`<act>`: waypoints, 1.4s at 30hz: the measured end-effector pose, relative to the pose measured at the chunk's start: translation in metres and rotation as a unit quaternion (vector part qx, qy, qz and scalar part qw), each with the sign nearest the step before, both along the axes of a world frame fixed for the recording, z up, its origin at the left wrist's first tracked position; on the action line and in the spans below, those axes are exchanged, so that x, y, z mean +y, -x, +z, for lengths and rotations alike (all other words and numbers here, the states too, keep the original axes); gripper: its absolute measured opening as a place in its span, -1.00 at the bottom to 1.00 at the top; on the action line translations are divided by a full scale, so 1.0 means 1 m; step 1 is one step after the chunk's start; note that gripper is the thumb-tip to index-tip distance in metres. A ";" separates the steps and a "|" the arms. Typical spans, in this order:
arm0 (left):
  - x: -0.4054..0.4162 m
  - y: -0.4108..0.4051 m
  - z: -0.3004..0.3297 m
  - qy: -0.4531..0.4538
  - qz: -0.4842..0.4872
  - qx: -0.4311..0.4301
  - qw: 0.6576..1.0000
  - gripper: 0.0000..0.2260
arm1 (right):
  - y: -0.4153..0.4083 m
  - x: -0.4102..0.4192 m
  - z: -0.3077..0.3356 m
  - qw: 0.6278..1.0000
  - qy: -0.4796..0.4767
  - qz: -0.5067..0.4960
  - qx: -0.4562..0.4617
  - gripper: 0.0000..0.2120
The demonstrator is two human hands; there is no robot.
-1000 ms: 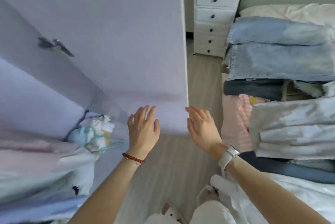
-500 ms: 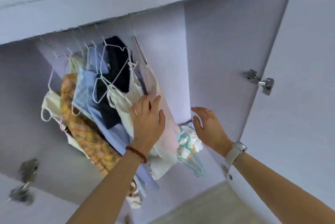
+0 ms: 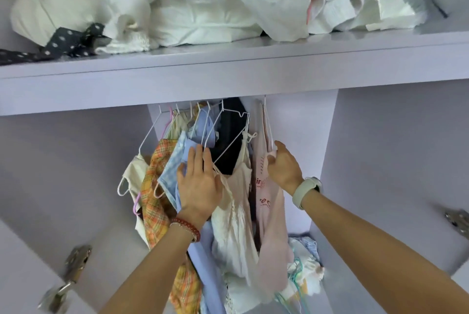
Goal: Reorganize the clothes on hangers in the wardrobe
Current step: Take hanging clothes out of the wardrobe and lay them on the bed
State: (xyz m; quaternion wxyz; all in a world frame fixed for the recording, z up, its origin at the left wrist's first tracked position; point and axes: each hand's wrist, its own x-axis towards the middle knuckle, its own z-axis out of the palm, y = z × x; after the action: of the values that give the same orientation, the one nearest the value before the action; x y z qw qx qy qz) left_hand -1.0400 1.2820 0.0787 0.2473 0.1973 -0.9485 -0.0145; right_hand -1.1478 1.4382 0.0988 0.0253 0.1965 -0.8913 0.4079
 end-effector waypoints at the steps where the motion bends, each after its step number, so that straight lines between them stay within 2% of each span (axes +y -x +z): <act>1: -0.003 -0.001 -0.001 0.002 -0.004 -0.003 1.000 -0.42 | 0.004 -0.001 -0.001 1.000 -0.006 -0.010 0.008 -0.64; 4: -0.005 -0.001 -0.002 -0.004 -0.024 0.010 1.000 -0.42 | 0.010 -0.004 0.000 0.999 0.004 -0.043 0.024 -0.79; 7: -0.001 0.000 -0.007 -0.004 -0.045 0.009 0.999 -0.43 | 0.018 -0.004 0.002 0.996 0.018 -0.067 0.058 -0.78; 11: 0.005 0.005 -0.012 -0.028 -0.045 0.002 0.999 -0.46 | 0.024 0.004 0.012 0.988 0.098 -0.079 0.083 -0.77; 14: 0.010 0.005 -0.008 -0.041 -0.049 0.024 0.998 -0.48 | 0.019 0.020 0.005 0.983 0.151 -0.065 0.086 -0.86; 15: 0.013 0.005 -0.007 -0.035 -0.055 0.038 0.997 -0.50 | 0.015 0.029 -0.001 0.983 0.148 -0.066 0.083 -0.90; 18: 0.026 0.003 -0.006 0.004 -0.075 0.111 0.991 -0.58 | 0.002 0.056 -0.023 0.994 0.042 -0.073 0.076 -0.68; 19: 0.033 0.002 -0.005 0.017 -0.092 0.128 0.987 -0.61 | -0.005 0.065 -0.031 0.994 0.008 -0.080 0.069 -0.68; 22: 0.058 0.004 -0.008 0.032 -0.175 0.166 0.970 -0.65 | -0.026 0.097 -0.056 0.992 -0.033 -0.106 0.058 -0.81; 23: 0.068 0.006 -0.010 0.017 -0.211 0.171 0.962 -0.65 | -0.033 0.110 -0.063 0.989 -0.073 -0.111 0.062 -0.82; 24: 0.079 0.008 -0.013 -0.012 -0.250 0.176 0.952 -0.64 | -0.041 0.124 -0.071 0.983 -0.124 -0.115 0.068 -0.81; 26: 0.104 0.013 -0.019 -0.133 -0.331 0.164 0.920 -0.61 | -0.061 0.158 -0.082 0.962 -0.223 -0.130 0.089 -0.79; 28: 0.131 0.021 -0.028 -0.253 -0.384 0.112 0.881 -0.57 | -0.088 0.194 -0.087 0.947 -0.268 -0.145 0.103 -0.77; 29: 0.145 0.025 -0.034 -0.274 -0.398 0.087 0.871 -0.56 | -0.103 0.212 -0.087 0.941 -0.284 -0.152 0.099 -0.76; 32: 0.183 0.034 -0.056 -0.225 -0.417 -0.001 0.881 -0.55 | -0.144 0.246 -0.081 0.933 -0.275 -0.177 0.151 -0.78; 36: 0.218 0.030 -0.081 -0.160 -0.499 -0.026 0.851 -0.70 | -0.189 0.280 -0.075 0.921 -0.314 -0.171 0.156 -0.79; 37: 0.258 0.015 -0.086 -0.171 -0.599 -0.051 0.781 -0.67 | -0.245 0.304 -0.077 0.900 -0.332 -0.252 0.127 -0.79; 38: 0.293 -0.002 -0.093 -0.169 -0.665 -0.083 0.723 -0.66 | -0.284 0.319 -0.080 0.863 -0.342 -0.349 0.127 -0.78; 39: 0.291 -0.005 -0.093 -0.167 -0.674 -0.109 0.712 -0.69 | -0.288 0.327 -0.085 0.864 -0.330 -0.353 0.141 -0.76; 40: 0.295 -0.011 -0.096 -0.188 -0.677 -0.134 0.699 -0.75 | -0.300 0.334 -0.087 0.868 -0.320 -0.362 0.114 -0.72; 42: 0.303 -0.030 -0.105 -0.259 -0.684 -0.168 0.661 -0.84 | -0.317 0.338 -0.084 0.845 -0.328 -0.415 0.076 -0.67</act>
State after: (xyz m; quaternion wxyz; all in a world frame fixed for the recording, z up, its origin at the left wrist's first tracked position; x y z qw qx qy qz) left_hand -1.0100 1.5850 -0.0267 -0.0574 -0.4525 -0.7995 -0.3909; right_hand -0.8308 1.7759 0.0147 0.1936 -0.1643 -0.9669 0.0269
